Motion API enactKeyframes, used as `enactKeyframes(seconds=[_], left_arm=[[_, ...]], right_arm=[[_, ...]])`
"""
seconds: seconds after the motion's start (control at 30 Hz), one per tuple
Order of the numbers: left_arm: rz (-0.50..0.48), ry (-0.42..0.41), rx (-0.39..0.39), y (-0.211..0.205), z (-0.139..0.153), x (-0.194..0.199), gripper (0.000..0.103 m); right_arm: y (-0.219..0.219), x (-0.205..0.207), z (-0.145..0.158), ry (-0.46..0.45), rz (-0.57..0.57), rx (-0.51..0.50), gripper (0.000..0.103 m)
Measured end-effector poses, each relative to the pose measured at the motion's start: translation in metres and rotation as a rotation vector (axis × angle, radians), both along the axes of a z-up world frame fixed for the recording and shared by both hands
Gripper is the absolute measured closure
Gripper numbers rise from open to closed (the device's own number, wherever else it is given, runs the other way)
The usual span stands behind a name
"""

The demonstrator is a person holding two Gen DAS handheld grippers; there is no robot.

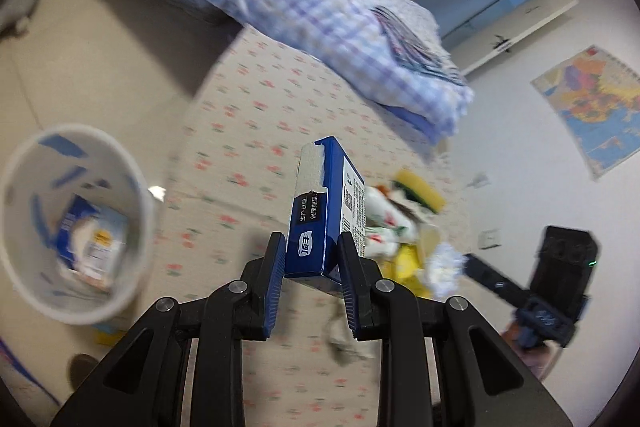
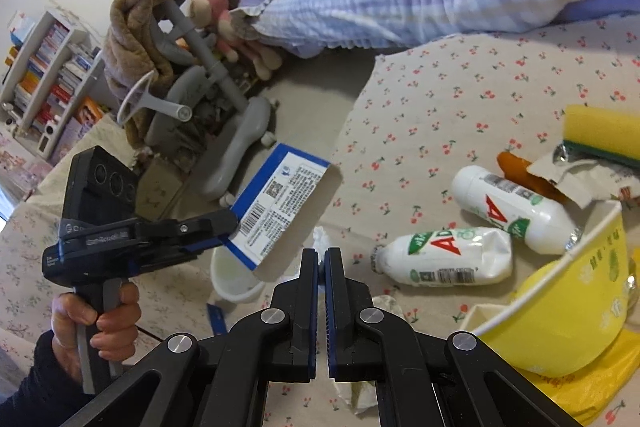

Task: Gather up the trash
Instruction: 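Carry the carton to the wastebasket and open the left tool, then move both tools back over the trash pile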

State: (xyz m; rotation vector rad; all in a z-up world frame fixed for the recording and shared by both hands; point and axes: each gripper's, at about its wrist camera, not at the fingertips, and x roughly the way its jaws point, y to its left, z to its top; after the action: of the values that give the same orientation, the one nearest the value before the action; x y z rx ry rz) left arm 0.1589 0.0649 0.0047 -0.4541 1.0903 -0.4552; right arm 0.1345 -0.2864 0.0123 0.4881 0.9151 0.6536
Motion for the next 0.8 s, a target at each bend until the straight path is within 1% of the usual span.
enactKeyframes(seconds=[0.13, 0.27, 0.37, 0.57, 0.6, 0.63, 0.67, 0.7, 0.73, 0.8], left_arm=[[0.066, -0.03, 0.126, 0.032, 0.001, -0.006, 0.075], [0.129, -0.052, 0.274, 0.069, -0.002, -0.01, 0.074], [0.166, -0.036, 0.358, 0.094, -0.009, -0.011, 0.074], [0.218, 0.005, 0.418, 0.133, -0.027, -0.008, 0.073], [0.223, 0.017, 0.439, 0.138, -0.03, -0.006, 0.072], [0.223, 0.039, 0.455, 0.14, -0.034, -0.004, 0.065], [0.228, 0.064, 0.463, 0.143, -0.039, -0.003, 0.054], [0.243, 0.088, 0.467, 0.147, -0.042, -0.004, 0.026], [0.26, 0.095, 0.471, 0.15, -0.044, -0.007, 0.014], [0.284, 0.074, 0.497, 0.155, -0.041, -0.012, 0.014]], right_arm=[[0.02, 0.004, 0.006, -0.012, 0.01, -0.027, 0.101], [0.054, 0.01, 0.008, -0.018, 0.044, -0.06, 0.101], [0.085, 0.016, 0.006, -0.018, 0.075, -0.08, 0.101], [0.142, 0.027, -0.006, -0.002, 0.119, -0.1, 0.101], [0.153, 0.029, -0.01, 0.002, 0.125, -0.108, 0.101], [0.161, 0.031, -0.013, 0.005, 0.13, -0.114, 0.101], [0.166, 0.033, -0.015, 0.008, 0.133, -0.118, 0.101], [0.172, 0.035, -0.019, 0.012, 0.136, -0.122, 0.101], [0.18, 0.038, -0.022, 0.017, 0.139, -0.126, 0.101], [0.19, 0.042, -0.026, 0.024, 0.142, -0.127, 0.101]])
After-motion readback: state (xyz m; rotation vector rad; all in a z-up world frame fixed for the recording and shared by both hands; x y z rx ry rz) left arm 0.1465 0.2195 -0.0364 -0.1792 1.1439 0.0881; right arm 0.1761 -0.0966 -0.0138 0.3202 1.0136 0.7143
